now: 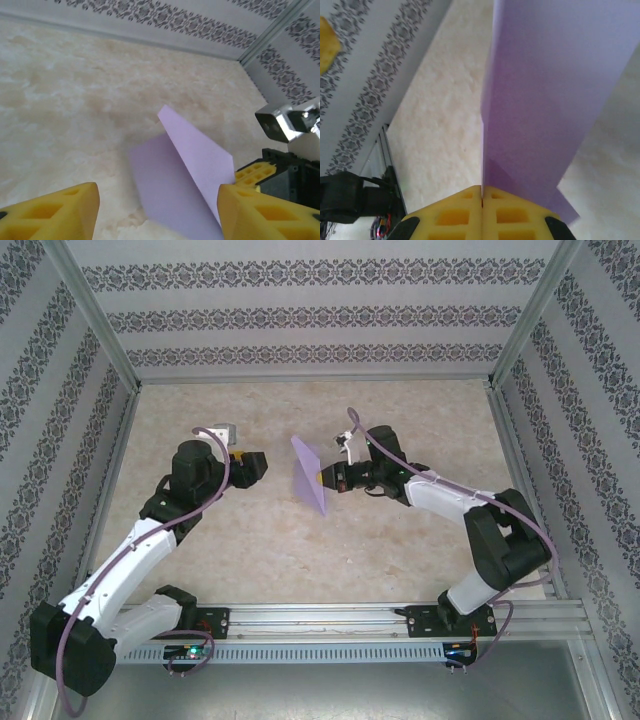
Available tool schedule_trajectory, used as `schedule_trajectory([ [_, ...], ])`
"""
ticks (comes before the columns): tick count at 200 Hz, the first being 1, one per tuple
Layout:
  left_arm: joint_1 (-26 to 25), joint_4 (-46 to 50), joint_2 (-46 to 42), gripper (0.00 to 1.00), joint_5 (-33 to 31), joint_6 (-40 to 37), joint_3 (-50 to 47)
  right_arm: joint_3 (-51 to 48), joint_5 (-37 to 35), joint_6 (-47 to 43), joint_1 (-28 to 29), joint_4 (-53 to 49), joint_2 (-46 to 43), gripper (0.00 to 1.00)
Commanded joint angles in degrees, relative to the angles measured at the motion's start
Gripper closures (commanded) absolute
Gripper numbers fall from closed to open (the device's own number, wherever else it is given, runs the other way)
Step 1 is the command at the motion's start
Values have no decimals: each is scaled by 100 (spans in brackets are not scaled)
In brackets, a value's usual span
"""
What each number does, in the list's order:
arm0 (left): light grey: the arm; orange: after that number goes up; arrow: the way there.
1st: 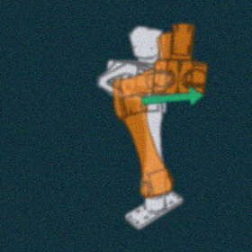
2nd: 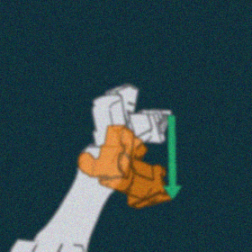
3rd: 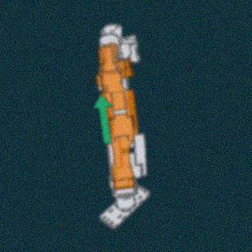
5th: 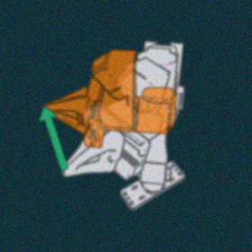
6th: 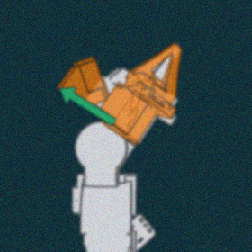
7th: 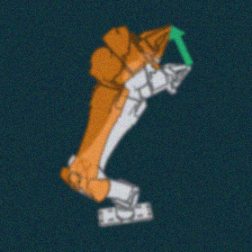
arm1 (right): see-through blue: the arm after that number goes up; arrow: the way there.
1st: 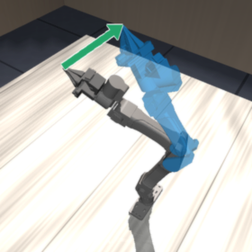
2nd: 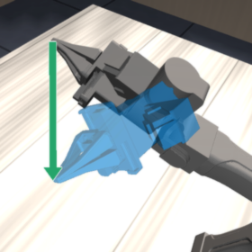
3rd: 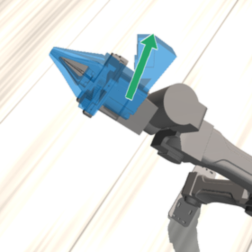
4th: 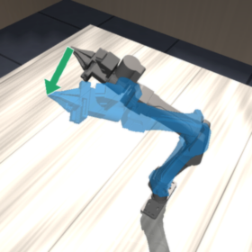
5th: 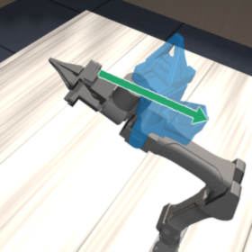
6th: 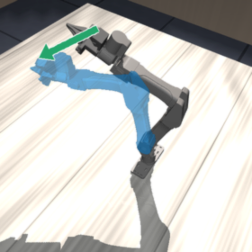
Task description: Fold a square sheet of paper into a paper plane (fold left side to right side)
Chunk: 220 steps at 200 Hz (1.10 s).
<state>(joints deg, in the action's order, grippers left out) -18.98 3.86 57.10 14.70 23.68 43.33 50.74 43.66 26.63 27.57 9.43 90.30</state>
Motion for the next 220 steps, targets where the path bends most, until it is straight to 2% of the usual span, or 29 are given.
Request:
schedule_trajectory([
  [1,116,-1601,-372,21,1640,114,-256,-491,929,486,-443,955,-914,100],
  [33,132,-2672,-155,20,2990,785,-66,-777,1446,962,-718,1903,-1735,100],
  [64,140,-3258,195,22,3585,1365,113,-890,1590,984,-828,2187,-2395,100],
  [101,74,-4797,774,26,4307,2533,122,-893,1699,986,-828,2299,-2697,100],
  [117,-30,-5053,948,28,4437,2672,178,-874,1710,984,-768,2313,-2698,100],
  [183,-395,-4711,1342,33,4439,2395,412,-668,1649,820,-251,2327,-2395,100],
  [220,-477,-4666,1519,47,4419,2361,483,-592,1607,800,-132,2326,-2204,98],
])
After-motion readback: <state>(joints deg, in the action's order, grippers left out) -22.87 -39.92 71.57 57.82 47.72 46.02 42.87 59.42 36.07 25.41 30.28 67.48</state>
